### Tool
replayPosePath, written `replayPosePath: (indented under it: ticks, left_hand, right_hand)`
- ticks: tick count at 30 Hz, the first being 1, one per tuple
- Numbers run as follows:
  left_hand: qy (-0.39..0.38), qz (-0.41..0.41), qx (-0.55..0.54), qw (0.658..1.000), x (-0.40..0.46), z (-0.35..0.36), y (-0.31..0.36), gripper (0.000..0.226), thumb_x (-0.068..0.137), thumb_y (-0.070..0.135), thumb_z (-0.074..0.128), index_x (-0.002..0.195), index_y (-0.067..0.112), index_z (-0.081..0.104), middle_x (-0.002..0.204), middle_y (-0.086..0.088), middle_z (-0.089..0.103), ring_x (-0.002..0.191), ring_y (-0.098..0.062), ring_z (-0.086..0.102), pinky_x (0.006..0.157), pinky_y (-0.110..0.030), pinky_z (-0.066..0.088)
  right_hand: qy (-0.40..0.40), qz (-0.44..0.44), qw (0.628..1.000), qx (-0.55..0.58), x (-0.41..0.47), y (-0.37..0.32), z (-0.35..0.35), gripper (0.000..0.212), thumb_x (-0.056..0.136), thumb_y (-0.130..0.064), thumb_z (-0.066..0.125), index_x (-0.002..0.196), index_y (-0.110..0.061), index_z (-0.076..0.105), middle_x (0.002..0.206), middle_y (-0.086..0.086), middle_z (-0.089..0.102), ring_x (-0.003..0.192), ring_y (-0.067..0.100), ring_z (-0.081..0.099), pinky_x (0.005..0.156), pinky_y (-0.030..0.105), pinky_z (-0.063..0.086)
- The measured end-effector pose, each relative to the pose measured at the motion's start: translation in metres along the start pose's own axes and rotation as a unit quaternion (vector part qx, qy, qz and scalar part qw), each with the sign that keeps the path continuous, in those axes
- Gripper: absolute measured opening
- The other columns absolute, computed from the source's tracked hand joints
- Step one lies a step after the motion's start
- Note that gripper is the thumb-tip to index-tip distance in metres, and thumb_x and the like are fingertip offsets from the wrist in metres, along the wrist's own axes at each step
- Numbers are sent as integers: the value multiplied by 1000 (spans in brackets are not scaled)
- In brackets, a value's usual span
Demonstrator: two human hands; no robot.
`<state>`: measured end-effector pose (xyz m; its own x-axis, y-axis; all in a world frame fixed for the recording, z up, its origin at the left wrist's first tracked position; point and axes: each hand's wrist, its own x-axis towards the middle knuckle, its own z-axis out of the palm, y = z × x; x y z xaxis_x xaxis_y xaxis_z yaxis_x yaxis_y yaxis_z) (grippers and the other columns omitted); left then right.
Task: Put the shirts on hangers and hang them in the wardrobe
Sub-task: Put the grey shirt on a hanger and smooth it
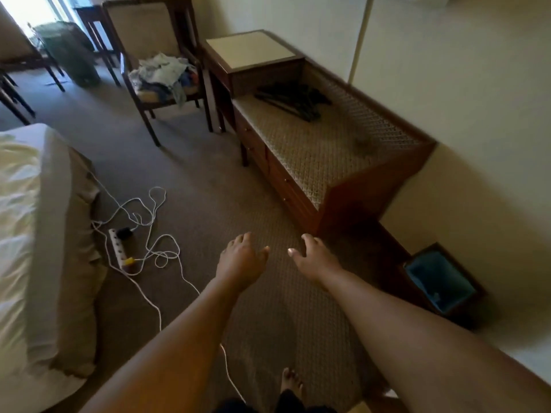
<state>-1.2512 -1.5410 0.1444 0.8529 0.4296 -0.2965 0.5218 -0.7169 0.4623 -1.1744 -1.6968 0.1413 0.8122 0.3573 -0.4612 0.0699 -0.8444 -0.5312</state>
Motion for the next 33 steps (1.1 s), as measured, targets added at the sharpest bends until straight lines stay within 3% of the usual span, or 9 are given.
replayPosePath:
  ticks: [14,19,28,33]
  left_hand:
    - [-11,102,14,995,365,-124,17,60,96,46,46,146,16,32,150,-7,36,138,-25,33,111,-43,34]
    - [-16,130,39,991,482,-174,24,54,95,47,46,140,17,39,143,-5,43,133,-25,39,107,-43,37]
    - [-40,179,74,980,684,-207,79,64,97,49,41,148,12,27,151,-9,33,139,-28,30,110,-45,29]
    - [-74,211,76,972,817,-199,133,62,96,48,43,147,15,29,151,-8,33,138,-28,32,110,-48,33]
  right_hand:
    - [71,20,997,28,321,-160,-99,66,97,-52,41,152,-21,20,156,10,26,142,29,28,112,43,28]
    - [93,53,992,73,412,-207,-134,67,96,-53,40,152,-25,18,158,8,22,143,30,25,114,48,27]
    - [127,83,984,94,589,-232,-202,68,95,-56,41,152,-25,21,155,10,28,141,31,30,112,49,30]
    - [132,95,982,92,709,-219,-246,66,98,-48,42,151,-12,25,155,14,26,142,30,28,115,43,28]
